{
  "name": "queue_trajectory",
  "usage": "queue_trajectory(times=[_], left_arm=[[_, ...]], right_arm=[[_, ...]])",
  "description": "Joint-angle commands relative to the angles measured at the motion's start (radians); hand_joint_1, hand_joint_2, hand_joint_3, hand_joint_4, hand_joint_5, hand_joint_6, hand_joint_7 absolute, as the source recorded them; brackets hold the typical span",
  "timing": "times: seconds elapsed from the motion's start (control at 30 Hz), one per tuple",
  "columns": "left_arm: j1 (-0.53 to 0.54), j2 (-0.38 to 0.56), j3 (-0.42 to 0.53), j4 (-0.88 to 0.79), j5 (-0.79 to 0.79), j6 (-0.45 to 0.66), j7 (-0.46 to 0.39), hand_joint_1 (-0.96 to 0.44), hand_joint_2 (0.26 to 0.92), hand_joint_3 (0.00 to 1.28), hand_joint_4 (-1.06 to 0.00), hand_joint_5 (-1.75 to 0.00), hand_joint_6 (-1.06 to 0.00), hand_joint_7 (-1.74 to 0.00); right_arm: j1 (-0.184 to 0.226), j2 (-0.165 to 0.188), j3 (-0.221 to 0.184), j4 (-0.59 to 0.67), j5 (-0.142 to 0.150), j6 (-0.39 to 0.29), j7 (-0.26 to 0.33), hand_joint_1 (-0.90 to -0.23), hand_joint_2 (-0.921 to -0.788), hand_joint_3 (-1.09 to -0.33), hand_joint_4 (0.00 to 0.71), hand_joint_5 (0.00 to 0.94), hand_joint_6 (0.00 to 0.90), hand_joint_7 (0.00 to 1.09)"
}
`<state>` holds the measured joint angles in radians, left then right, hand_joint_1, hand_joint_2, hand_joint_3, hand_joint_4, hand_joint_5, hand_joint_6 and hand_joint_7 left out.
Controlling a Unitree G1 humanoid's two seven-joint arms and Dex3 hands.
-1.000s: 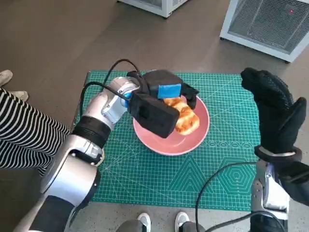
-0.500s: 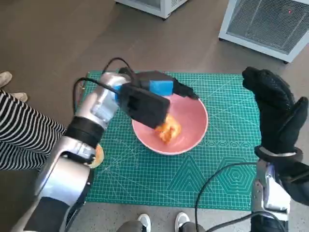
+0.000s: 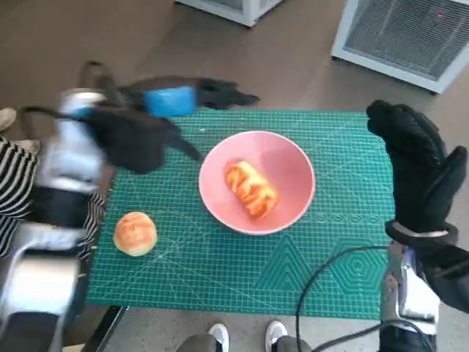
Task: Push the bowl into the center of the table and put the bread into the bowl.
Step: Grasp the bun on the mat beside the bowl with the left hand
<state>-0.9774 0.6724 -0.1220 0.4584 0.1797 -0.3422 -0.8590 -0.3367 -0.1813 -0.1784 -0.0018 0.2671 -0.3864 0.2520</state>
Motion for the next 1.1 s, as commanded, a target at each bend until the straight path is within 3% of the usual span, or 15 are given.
queue_trajectory(times=[0.03,0.3,0.57,1.1], left_arm=[[0.106,0.1,0.054,-0.124,-0.026,0.019,-0.021,-0.28,0.765,0.01,-0.06,0.0,-0.2,0.0],[0.263,0.234,0.133,-0.262,-0.067,0.073,-0.06,-0.25,0.739,0.0,-0.07,0.0,-0.21,-0.01],[0.409,0.296,0.168,-0.337,-0.086,0.13,-0.074,-0.24,0.733,0.0,-0.08,-0.01,-0.22,-0.01],[0.568,0.288,0.129,-0.35,-0.069,0.161,-0.076,-0.21,0.739,0.0,-0.08,0.0,-0.23,-0.01]], right_arm=[[0.019,0.006,0.005,0.013,-0.015,-0.001,-0.003,-0.695,-0.921,-0.726,0.132,0.0,0.036,0.5],[0.011,0.007,0.01,0.035,-0.011,-0.009,0.004,-0.706,-0.921,-0.723,0.133,0.001,0.034,0.5],[0.004,0.006,0.014,0.054,-0.004,-0.019,0.014,-0.71,-0.921,-0.721,0.135,0.001,0.038,0.5],[-0.006,0.002,0.012,0.077,0.011,-0.026,0.039,-0.712,-0.921,-0.718,0.129,0.0,0.033,0.5]])
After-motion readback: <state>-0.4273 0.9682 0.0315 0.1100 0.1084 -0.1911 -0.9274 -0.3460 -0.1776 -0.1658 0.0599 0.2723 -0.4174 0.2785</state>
